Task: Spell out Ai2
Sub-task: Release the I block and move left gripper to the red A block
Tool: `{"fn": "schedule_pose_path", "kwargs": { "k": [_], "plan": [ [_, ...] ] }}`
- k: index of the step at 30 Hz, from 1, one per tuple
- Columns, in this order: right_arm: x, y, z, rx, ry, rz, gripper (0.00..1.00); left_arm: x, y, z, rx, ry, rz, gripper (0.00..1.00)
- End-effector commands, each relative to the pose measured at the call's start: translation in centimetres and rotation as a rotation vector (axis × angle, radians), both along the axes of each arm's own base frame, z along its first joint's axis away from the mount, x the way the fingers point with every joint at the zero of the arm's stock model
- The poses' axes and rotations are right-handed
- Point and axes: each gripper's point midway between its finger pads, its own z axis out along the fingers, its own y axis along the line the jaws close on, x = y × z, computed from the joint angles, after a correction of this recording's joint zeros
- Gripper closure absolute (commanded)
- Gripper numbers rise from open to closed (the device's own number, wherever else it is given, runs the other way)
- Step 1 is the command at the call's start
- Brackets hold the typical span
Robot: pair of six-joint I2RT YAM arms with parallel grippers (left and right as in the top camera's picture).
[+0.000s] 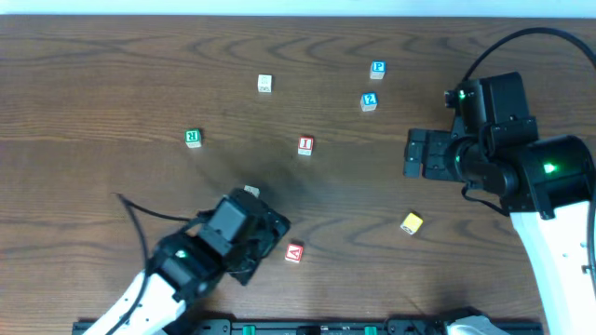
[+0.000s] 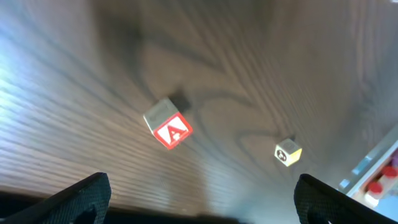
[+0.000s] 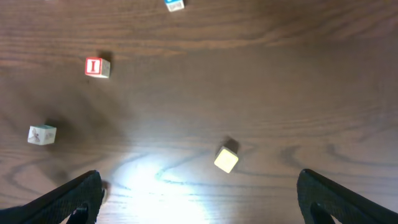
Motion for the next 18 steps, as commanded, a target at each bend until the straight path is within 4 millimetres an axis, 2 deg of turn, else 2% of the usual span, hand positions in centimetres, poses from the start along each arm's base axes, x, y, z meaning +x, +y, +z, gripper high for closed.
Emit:
{"fn": "schedule_pose_path", "kwargs": {
  "k": [1, 8, 15, 18],
  "plan": [
    [-0.4, -0.3, -0.3, -0.011, 0.016, -0.010, 0.01, -0.2, 0.3, -2.2, 0.066, 0.074, 0.171, 0.04],
    [-0.6, -0.3, -0.4, -0.014, 0.028, -0.010, 0.01, -1.5, -3.3, -4.2, 0.048, 0.143, 0.192, 0.04],
    [-0.8, -0.4, -0.5, -0.016, 0.037, -0.010, 0.01, -2.4, -3.7, -7.0, 0.118, 0.216, 0.293, 0.00],
    [-0.9, -0.4, -0.5, -0.018, 0.042, -0.009, 0.01, -1.4, -4.2, -7.1, 0.102, 0.171, 0.308, 0.11]
  ]
}}
